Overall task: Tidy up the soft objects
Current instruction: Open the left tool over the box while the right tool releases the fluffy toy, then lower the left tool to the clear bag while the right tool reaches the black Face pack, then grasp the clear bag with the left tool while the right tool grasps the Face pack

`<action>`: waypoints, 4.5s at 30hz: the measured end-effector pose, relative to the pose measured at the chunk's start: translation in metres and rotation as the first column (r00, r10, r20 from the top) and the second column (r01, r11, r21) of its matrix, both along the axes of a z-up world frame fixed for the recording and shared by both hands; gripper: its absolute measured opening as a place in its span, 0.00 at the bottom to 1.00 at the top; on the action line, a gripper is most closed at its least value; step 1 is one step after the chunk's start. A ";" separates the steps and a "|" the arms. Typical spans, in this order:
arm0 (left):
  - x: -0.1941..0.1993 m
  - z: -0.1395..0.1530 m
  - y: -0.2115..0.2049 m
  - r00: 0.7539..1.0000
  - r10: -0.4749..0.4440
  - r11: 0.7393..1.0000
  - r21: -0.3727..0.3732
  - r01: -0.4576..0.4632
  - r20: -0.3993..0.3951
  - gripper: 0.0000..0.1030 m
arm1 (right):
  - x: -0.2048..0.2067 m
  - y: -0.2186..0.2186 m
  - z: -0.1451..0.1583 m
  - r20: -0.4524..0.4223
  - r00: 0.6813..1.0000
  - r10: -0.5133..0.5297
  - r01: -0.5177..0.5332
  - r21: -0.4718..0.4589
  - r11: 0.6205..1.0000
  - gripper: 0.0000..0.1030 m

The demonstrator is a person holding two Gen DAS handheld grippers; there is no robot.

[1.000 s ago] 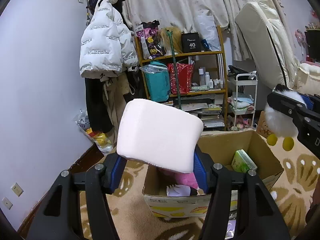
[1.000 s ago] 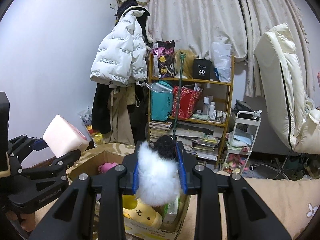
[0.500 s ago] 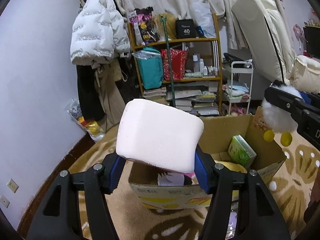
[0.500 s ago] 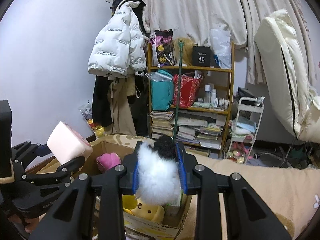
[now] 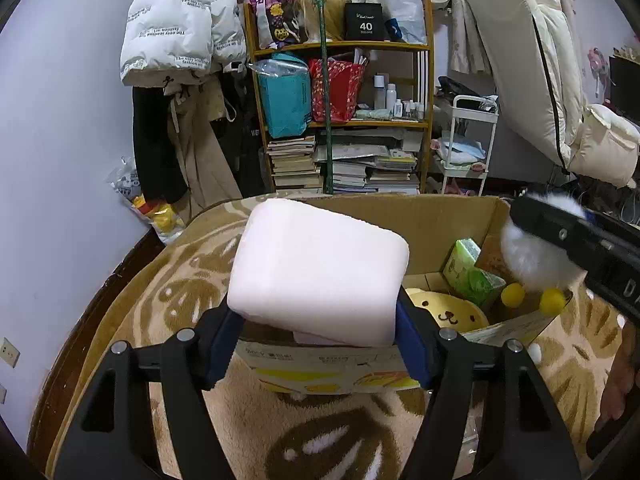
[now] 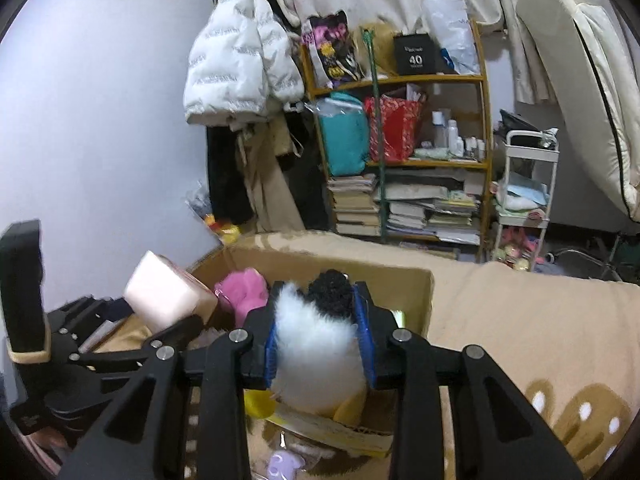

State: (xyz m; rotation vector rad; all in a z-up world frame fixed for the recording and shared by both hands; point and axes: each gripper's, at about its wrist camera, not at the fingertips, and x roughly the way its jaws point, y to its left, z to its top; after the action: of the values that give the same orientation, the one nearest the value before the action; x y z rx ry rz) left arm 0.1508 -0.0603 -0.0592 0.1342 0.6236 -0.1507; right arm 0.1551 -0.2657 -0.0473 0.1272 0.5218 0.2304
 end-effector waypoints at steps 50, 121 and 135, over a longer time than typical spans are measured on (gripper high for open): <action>-0.073 0.023 0.005 0.999 0.006 0.998 0.058 -0.008 0.036 0.94 | -0.072 -0.014 0.031 -0.032 0.995 -0.096 0.096 -0.007 0.995 1.00; -0.045 -0.098 -0.047 0.891 -0.206 0.976 -0.012 0.220 -0.405 0.95 | -0.037 -0.032 -0.113 -0.663 0.741 -0.111 0.232 0.098 0.968 0.63; -0.034 -0.110 -0.062 0.868 -0.229 0.972 -0.056 0.228 -0.441 0.95 | -0.037 -0.049 -0.114 -0.688 0.718 -0.102 0.276 0.148 0.950 0.50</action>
State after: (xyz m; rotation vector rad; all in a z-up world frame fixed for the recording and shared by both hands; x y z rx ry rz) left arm 0.1166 -0.1225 -0.1694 0.1736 1.0674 -0.4205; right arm 0.1182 -0.3149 -0.1615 0.5178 1.2092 0.0309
